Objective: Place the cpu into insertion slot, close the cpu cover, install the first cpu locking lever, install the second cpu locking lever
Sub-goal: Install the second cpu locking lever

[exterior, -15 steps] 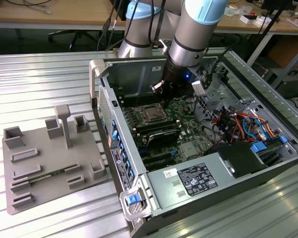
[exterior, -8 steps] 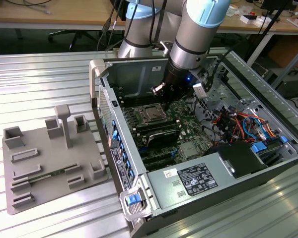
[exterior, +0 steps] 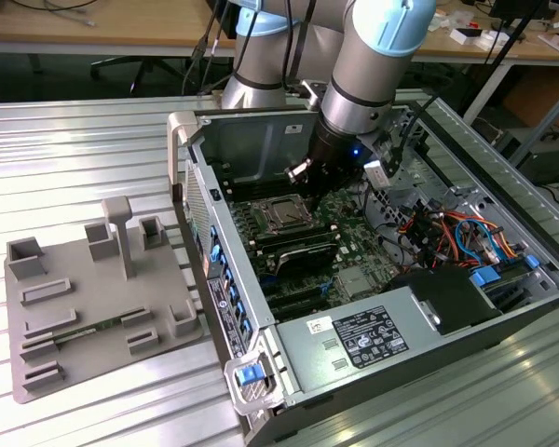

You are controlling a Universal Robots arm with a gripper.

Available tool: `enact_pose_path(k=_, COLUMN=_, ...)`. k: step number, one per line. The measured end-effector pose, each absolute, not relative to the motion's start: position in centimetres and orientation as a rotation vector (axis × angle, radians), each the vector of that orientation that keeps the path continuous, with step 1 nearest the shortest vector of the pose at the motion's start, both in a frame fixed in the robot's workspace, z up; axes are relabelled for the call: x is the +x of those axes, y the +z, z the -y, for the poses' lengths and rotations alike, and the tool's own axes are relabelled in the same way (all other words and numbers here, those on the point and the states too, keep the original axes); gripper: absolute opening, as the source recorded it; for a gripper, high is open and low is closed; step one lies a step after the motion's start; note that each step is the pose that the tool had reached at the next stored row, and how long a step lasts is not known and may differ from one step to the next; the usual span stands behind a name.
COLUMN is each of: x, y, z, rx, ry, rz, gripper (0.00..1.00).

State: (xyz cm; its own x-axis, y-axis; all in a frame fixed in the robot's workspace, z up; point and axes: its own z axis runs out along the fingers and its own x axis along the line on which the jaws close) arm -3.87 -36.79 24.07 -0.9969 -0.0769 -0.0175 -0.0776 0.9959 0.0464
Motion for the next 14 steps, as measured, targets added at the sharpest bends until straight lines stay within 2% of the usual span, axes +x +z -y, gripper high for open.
enact_pose_path(k=14, x=-3.87, y=23.91, z=36.98, rx=-0.121, ry=0.073, rz=-3.123, gripper=0.11)
